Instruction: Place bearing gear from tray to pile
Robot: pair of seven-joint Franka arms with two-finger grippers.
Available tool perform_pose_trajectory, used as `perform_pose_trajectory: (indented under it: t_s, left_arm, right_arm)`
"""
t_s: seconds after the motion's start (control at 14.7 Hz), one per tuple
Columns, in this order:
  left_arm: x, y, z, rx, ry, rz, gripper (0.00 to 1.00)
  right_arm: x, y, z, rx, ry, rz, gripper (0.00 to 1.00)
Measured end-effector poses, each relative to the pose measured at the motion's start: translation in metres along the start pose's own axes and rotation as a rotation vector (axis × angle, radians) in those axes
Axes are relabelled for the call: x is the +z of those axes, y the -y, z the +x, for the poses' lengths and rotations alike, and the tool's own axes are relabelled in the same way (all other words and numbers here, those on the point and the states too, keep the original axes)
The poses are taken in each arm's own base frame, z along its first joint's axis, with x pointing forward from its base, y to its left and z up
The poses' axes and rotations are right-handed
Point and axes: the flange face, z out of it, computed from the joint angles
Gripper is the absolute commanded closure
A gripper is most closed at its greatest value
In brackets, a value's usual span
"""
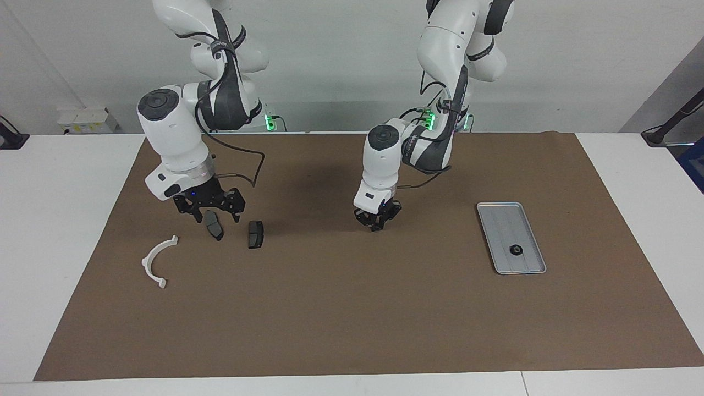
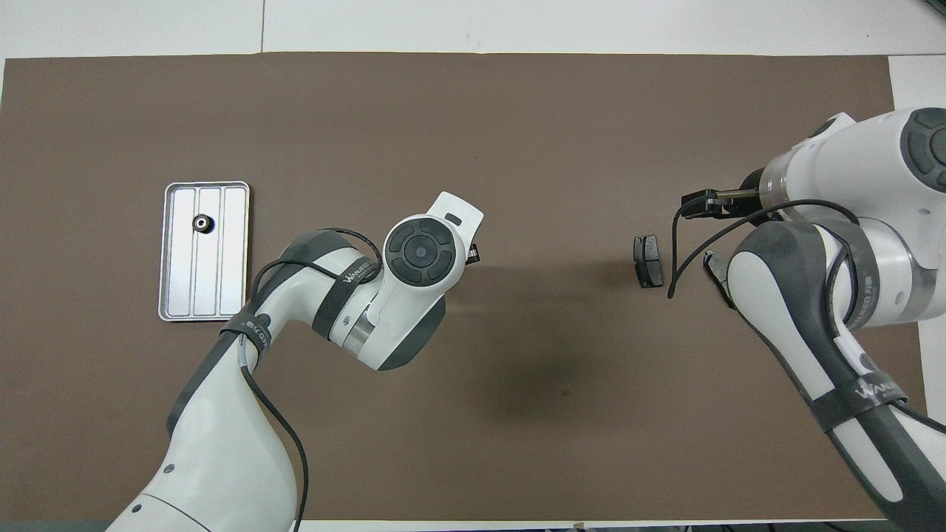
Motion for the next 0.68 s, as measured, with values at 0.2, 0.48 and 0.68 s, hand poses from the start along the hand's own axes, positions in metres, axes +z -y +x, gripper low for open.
perform_pose_trajectory:
  t_s: [0.2, 0.48, 0.68]
  left_arm:
    - [0.0029, 0.0007, -0.0017, 0.001, -0.002, -0.004, 0.8]
    - [0.0051, 0.0008, -0.0037, 0.004, -0.003, -0.006, 0.8]
    - [0.0053, 0.0006, -0.004, 0.005, -0.005, -0.007, 0.31]
  right_arm:
    - [0.0, -0.0004, 0.0001, 0.001, 0.0, 0.0, 0.0]
    - [0.0, -0.0005, 0.0001, 0.004, 0.0, 0.0, 0.0]
    - [0.0, -0.0005, 0.0, 0.005, 0.0, 0.0, 0.0]
